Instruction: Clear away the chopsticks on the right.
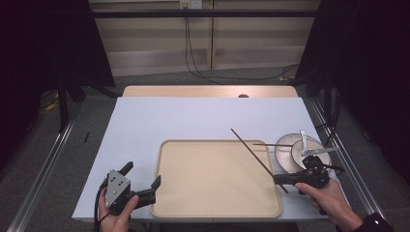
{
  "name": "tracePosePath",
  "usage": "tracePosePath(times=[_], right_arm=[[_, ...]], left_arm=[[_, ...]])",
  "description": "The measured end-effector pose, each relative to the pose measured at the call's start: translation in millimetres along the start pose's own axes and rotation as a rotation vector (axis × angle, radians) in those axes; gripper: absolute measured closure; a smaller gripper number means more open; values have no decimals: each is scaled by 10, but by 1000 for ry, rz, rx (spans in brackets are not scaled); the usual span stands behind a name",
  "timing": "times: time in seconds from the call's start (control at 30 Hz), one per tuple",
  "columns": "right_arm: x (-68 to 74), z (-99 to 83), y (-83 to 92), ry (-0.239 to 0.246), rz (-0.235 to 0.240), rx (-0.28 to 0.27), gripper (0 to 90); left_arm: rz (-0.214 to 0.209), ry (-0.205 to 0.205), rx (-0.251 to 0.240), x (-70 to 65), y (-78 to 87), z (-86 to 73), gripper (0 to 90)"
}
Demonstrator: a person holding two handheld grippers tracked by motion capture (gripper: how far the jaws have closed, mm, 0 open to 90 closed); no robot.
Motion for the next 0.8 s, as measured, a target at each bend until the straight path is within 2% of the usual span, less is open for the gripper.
tracePosePath(times=[0.07,0.13,0.33,0.4,0.47,0.53,0.57,0.7,0.8], right_arm=[[11,-7,-32,-11,-2,-2,842],[40,-20,-91,-28,4,6,841],[51,-73,-217,-28,-4,59,841],[60,-98,-255,-29,-3,82,841],[56,-121,-295,-30,-11,108,841],[59,-123,-298,-38,-14,119,841],[47,-126,-307,-31,-19,121,841],[31,-138,-317,-26,-46,142,841],[34,-138,-340,-26,-40,141,841]], left_arm=[[5,-3,0,2,2,0,18],[-12,-9,4,-4,0,-1,18],[-10,-8,5,-10,-1,-3,18],[-14,-21,10,-10,-2,-4,18],[-11,-14,9,-16,-4,-6,19],[-19,-19,7,-10,-4,-4,19],[-7,-16,8,-10,-3,-4,19],[-6,-16,8,-8,-3,-6,19],[-7,-19,10,-5,-4,-6,19]])
Point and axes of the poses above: each handheld gripper's, and its own axes: y roughly backward along the jaws, z roughly out of its top, x roughly to its left, the point moved 5 cm from there along -y, roughly forward along the jaws, and after that the axes turned 9 degrees about y, right-handed, at the moved point
